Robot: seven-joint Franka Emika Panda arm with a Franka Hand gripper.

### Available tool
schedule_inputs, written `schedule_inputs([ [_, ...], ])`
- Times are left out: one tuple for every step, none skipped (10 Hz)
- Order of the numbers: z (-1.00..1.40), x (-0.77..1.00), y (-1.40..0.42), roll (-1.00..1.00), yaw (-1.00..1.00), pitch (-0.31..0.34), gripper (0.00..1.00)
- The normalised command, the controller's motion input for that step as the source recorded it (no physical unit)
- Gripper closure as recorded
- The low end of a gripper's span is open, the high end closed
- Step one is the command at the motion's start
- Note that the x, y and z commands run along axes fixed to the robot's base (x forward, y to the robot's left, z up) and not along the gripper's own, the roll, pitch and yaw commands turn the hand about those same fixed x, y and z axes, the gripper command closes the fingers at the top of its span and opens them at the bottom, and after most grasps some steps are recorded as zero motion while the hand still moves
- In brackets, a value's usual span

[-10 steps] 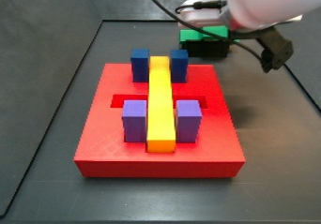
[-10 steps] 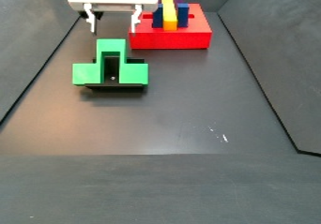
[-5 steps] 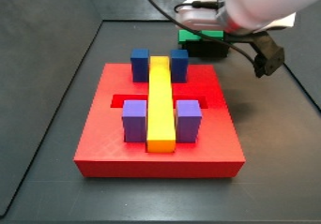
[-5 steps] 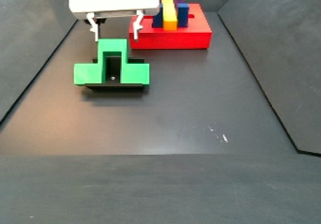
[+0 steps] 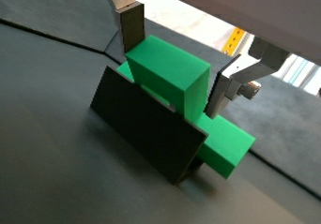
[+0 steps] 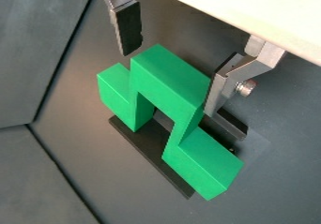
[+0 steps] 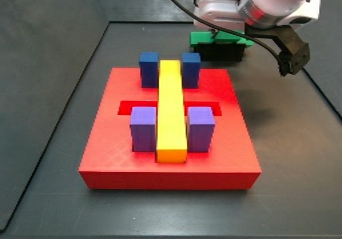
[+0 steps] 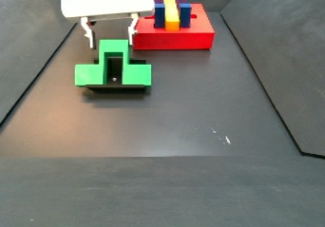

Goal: Pick up the green object. Move up. Place the green object on the fixture. Regrasp the green object. Move to above the board. Insert the green object.
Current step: Regrasp the green object.

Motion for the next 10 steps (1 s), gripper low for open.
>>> schedule_inputs([
  [0.00, 0.00, 0.13, 0.00, -0.01, 0.023, 0.00],
  [0.00, 0.00, 0.07, 0.15, -0.08, 0.046, 0.00],
  [0.00, -0.01, 0.01, 0.21, -0.13, 0.014, 0.00],
  [0.00, -0.11, 0.00, 0.17, -0.11, 0.000, 0.00],
  [0.00, -0.07, 0.00, 0.34, -0.08, 0.000, 0.00],
  [-0.02, -0.01, 0.02, 0.47, 0.00, 0.000, 0.00],
  [0.00, -0.01, 0.00, 0.44, 0.00, 0.000, 0.00],
  [-0.01, -0.03, 0.00, 0.23, 0.01, 0.000, 0.00],
  [0.00, -0.05, 0.00, 0.00, 0.00, -0.009, 0.00],
  [-0.14, -0.02, 0.07, 0.00, 0.00, 0.000, 0.00],
])
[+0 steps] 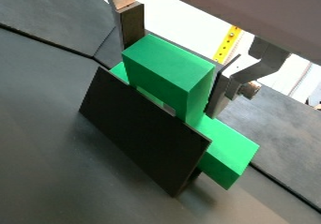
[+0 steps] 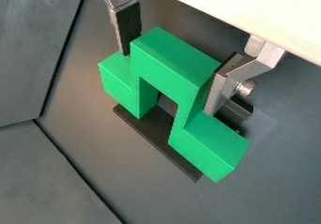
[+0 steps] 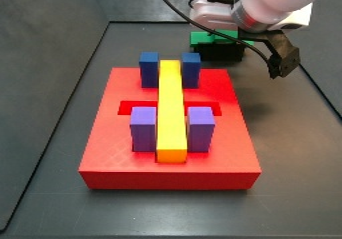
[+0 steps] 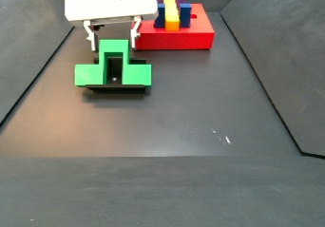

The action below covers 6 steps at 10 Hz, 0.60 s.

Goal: Pick up the green object. Move up. Place the green object on the fixture. Regrasp the green object. Move to above the board. Insert the green object.
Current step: Regrasp the green object.

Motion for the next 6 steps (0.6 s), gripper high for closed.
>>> schedule_inputs([
  [-0.22, 0.00, 0.20, 0.07, 0.00, 0.000, 0.00],
  [-0.08, 0.00, 0.11, 0.11, 0.00, 0.000, 0.00],
  [0.00, 0.00, 0.00, 0.00, 0.00, 0.000, 0.00],
  [0.00, 0.00, 0.00, 0.00, 0.00, 0.000, 1.00],
  [0.00, 0.00, 0.00, 0.00, 0.00, 0.000, 1.00],
  [0.00, 0.00, 0.00, 0.00, 0.00, 0.000, 1.00],
])
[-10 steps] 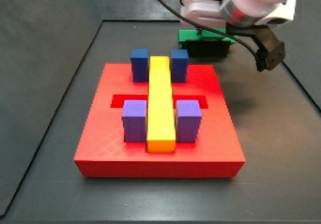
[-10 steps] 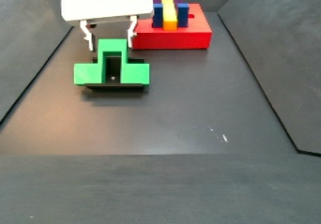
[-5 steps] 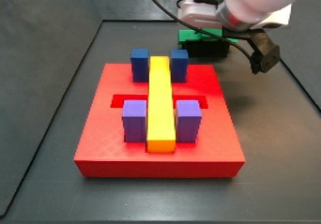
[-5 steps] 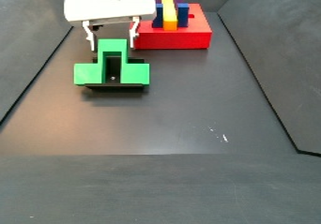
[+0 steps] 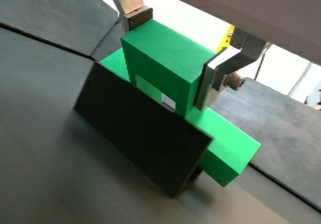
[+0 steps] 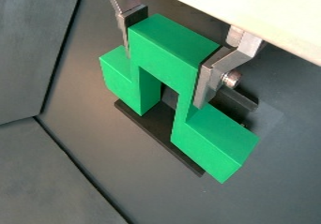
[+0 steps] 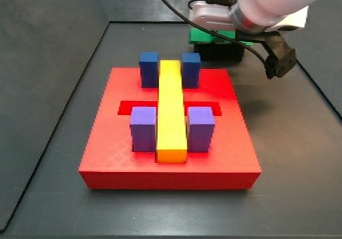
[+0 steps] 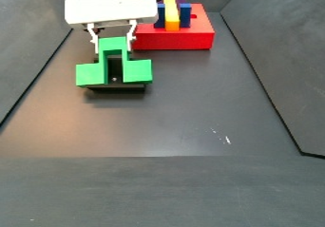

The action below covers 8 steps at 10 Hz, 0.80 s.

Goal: Pick up the green object. Move up. Place the green object on the fixture. Regrasp the green object. Move to above the board. Insert the green object.
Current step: Regrasp the green object.

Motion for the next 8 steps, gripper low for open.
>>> schedule_inputs([
  [0.00, 0.00, 0.00, 0.00, 0.00, 0.000, 1.00],
  [0.00, 0.00, 0.00, 0.00, 0.00, 0.000, 1.00],
  [0.00, 0.00, 0.00, 0.00, 0.00, 0.000, 1.00],
  [0.00, 0.00, 0.00, 0.00, 0.00, 0.000, 1.00],
  [0.00, 0.00, 0.00, 0.00, 0.00, 0.000, 1.00],
  [0.00, 0.00, 0.00, 0.00, 0.00, 0.000, 1.00],
  [0.00, 0.00, 0.00, 0.00, 0.00, 0.000, 1.00],
  [0.00, 0.00, 0.00, 0.00, 0.00, 0.000, 1.00],
])
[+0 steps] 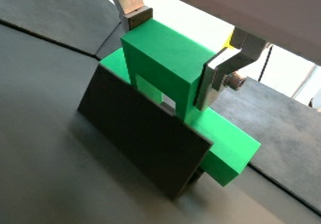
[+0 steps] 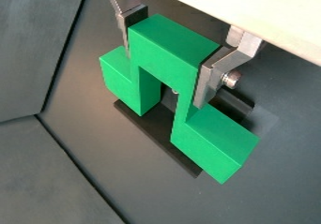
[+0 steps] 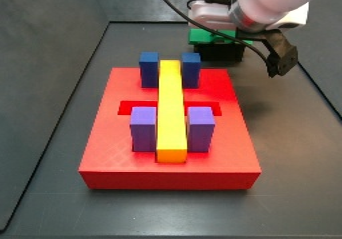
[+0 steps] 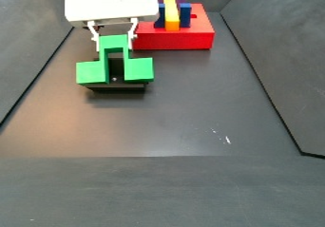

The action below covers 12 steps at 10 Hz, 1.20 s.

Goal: Pick up the green object. Move up. Place the green object on the fixture. Regrasp the green object. Move to above the board. Insert the green object.
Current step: Regrasp the green object, then move to above the board.

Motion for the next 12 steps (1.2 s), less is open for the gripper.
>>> schedule_inputs([
  [0.00, 0.00, 0.00, 0.00, 0.00, 0.000, 1.00],
  [0.00, 0.00, 0.00, 0.00, 0.00, 0.000, 1.00],
  [0.00, 0.00, 0.00, 0.00, 0.00, 0.000, 1.00],
  [0.00, 0.00, 0.00, 0.00, 0.00, 0.000, 1.00],
  [0.00, 0.00, 0.00, 0.00, 0.00, 0.000, 1.00],
  [1.40, 0.00, 0.00, 0.00, 0.00, 0.000, 1.00],
  [1.40, -0.01, -0.02, -0.03, 0.05, 0.013, 1.00],
  [1.40, -0.04, -0.02, -0.10, 0.05, 0.001, 1.00],
  [1.40, -0.04, 0.01, -0.08, 0.04, -0.032, 1.00],
  [1.40, -0.03, -0.01, -0.04, 0.02, -0.014, 1.00],
  [1.40, -0.04, -0.02, -0.02, 0.01, -0.010, 1.00],
  [1.40, -0.04, -0.01, -0.01, 0.00, -0.002, 1.00],
])
